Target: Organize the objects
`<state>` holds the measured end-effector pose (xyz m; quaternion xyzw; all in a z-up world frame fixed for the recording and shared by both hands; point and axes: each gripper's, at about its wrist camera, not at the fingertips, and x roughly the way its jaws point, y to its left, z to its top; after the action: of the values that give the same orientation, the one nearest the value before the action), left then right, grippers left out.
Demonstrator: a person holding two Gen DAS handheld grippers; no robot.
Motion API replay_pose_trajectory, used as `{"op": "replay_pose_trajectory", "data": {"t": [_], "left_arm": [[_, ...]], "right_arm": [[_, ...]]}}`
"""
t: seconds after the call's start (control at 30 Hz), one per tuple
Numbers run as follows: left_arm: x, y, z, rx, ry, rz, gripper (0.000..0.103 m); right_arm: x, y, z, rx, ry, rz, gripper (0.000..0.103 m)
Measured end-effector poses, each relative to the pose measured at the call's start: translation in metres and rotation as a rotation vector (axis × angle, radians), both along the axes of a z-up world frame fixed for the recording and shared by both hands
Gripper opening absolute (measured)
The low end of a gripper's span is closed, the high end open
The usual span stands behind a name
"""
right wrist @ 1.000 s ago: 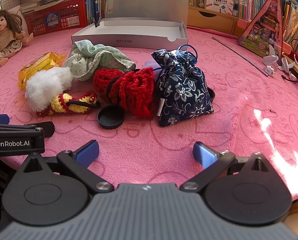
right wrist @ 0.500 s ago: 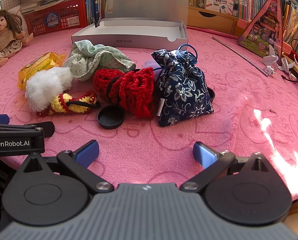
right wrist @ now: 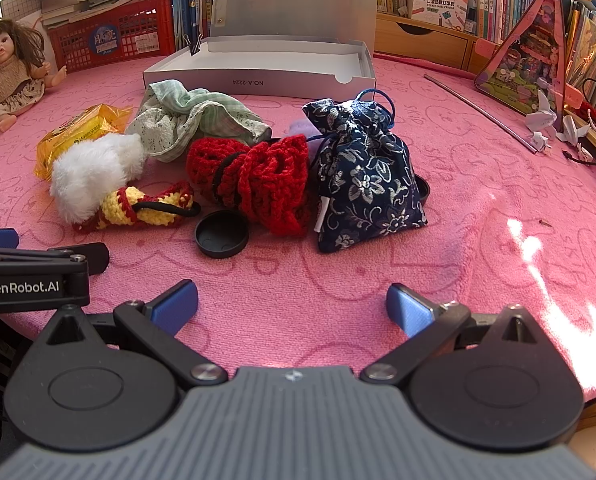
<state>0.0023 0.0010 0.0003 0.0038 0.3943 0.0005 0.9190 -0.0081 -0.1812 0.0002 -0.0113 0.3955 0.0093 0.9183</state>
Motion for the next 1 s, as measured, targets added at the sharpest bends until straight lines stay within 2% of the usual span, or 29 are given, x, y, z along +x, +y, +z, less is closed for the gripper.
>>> {"op": "replay_pose_trajectory", "data": {"t": [0.57,0.77,1.0], "left_arm": [[-0.0020,-0.0006,0.0010,0.002,-0.006,-0.008,0.103],[-0.0028,0.0021,-0.0009,0.002,-0.030,-0.043,0.103],[-0.0033,0.0047,-0.0009,-0.001,-0.042,-0.062,0.103]], "right_arm": [[-0.0016,-0.0011,0.0005,0.002,-0.007,-0.003,0.103],[-0.0026,-0.0026,0.0009,0.005,-0.017,-0.003,0.103],[-0.0027,0.0017,0.0022,0.018,-0.041,0.023,0.097]]}}
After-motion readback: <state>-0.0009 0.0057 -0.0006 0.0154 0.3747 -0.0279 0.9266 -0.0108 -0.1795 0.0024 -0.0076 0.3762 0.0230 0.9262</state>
